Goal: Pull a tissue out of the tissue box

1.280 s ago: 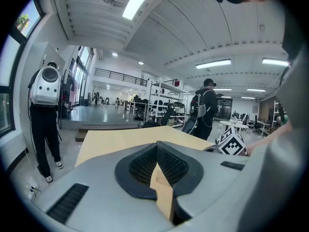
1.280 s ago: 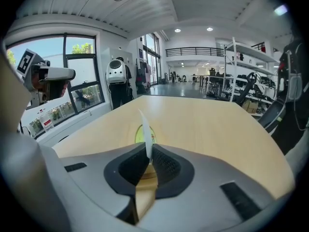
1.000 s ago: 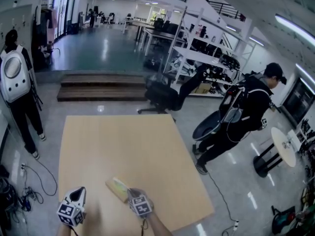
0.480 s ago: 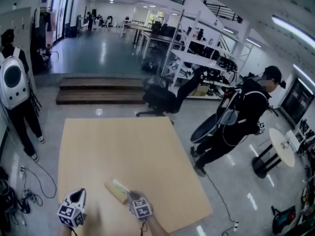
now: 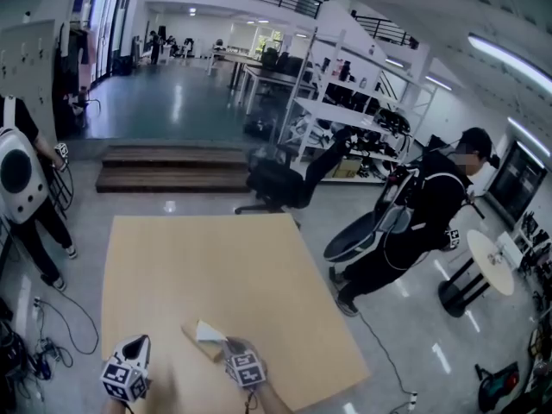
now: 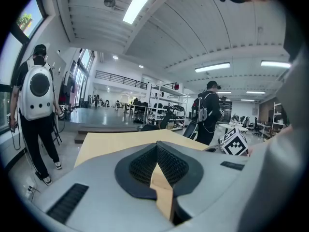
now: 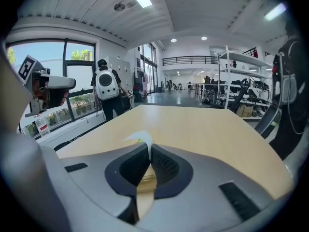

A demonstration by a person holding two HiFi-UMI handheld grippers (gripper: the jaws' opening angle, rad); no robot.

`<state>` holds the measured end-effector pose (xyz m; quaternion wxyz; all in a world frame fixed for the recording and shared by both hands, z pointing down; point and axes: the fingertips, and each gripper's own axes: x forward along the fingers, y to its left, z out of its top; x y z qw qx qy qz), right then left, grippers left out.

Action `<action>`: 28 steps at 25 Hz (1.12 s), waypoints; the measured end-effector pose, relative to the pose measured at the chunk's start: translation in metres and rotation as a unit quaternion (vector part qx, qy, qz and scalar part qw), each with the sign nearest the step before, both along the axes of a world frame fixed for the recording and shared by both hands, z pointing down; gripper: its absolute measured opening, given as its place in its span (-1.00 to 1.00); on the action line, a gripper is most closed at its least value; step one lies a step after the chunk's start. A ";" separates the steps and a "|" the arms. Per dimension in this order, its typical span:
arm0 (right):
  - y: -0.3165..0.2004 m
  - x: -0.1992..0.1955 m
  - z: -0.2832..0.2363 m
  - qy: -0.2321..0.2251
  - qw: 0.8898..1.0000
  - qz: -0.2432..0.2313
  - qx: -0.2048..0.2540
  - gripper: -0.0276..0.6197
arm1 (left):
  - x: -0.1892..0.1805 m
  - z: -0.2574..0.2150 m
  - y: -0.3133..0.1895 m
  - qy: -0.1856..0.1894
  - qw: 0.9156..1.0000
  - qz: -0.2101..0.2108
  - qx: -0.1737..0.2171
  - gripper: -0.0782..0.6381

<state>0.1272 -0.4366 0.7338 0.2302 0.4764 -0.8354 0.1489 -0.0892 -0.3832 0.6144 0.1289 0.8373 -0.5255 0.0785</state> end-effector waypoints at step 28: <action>0.010 0.002 -0.076 -0.023 0.997 0.016 0.072 -0.88 | -0.002 -0.016 0.020 0.014 0.999 -0.007 0.031 -0.76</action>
